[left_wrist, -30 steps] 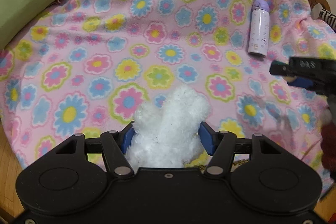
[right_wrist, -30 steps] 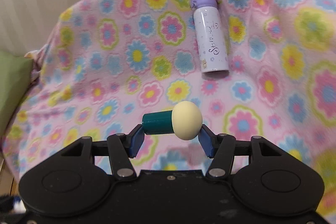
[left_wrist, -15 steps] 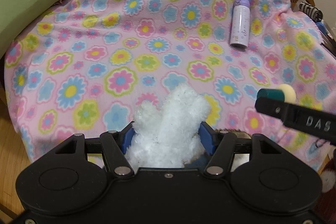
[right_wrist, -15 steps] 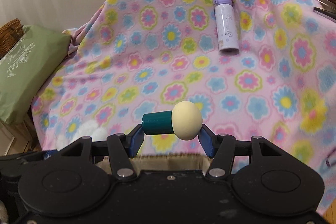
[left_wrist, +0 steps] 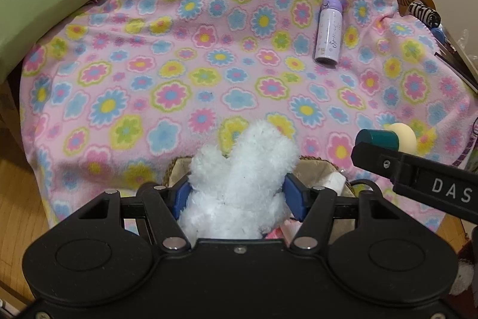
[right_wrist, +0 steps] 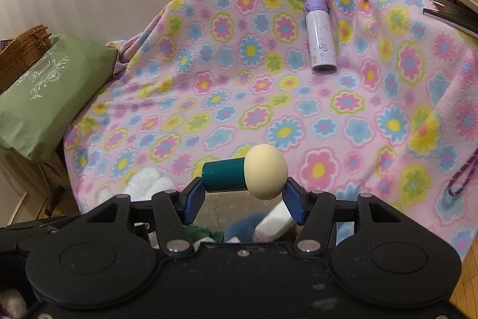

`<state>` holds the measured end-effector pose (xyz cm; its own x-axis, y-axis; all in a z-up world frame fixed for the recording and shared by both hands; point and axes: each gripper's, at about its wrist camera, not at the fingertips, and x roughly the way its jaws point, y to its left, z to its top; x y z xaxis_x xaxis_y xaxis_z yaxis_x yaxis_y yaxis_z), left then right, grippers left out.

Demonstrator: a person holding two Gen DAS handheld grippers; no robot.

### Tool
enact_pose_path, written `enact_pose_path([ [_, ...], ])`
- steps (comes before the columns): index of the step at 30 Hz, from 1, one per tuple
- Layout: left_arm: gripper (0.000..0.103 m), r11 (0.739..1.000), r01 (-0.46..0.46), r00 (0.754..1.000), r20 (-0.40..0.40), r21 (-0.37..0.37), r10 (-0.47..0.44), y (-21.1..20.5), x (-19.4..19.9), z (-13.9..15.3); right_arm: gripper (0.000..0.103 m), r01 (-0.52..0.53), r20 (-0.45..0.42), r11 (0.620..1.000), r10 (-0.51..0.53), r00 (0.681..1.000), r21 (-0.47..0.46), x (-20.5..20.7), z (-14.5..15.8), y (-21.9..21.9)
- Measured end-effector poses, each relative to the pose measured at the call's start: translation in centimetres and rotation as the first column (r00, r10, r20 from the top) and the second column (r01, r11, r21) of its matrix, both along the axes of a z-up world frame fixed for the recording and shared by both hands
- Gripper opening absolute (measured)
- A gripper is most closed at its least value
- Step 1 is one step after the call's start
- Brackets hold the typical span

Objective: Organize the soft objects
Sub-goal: 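Carry the bunny and sponge into the basket and open both tools, then withdraw both open tools up from the basket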

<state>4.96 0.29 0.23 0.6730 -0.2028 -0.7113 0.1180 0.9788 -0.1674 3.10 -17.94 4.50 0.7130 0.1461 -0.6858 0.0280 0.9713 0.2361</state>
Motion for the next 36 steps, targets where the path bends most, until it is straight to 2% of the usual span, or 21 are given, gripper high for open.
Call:
enact_pose_path([
  [6,0.059,1.0,-0.026,1.0,0.001,-0.01,0.026,0.3,-0.6,0.2,0.057,0.007,-0.014,1.0,-0.007,1.0,0.012,-1.7,0.0,-0.3],
  [15,0.06,1.0,-0.028,0.999,-0.038,-0.012,0.027,0.3,-0.4,-0.7,0.058,0.012,-0.08,1.0,-0.01,0.997,0.014,-1.2,-1.3,-0.2],
  [19,0.062,0.999,-0.034,0.999,-0.037,-0.012,0.033,0.4,-0.4,-0.6,0.059,0.012,-0.08,1.0,-0.011,0.997,0.008,-1.2,-1.3,-0.3],
  [23,0.072,0.999,-0.036,0.999,-0.034,-0.011,0.036,0.4,-0.4,-0.6,0.059,0.01,-0.084,1.0,-0.009,0.996,0.012,-1.0,-1.3,-0.3],
  [36,0.077,0.999,-0.043,0.998,-0.036,-0.004,0.043,0.6,-0.4,-0.4,0.067,0.025,-0.064,0.999,-0.026,0.998,-0.019,-1.5,-0.8,-0.3],
])
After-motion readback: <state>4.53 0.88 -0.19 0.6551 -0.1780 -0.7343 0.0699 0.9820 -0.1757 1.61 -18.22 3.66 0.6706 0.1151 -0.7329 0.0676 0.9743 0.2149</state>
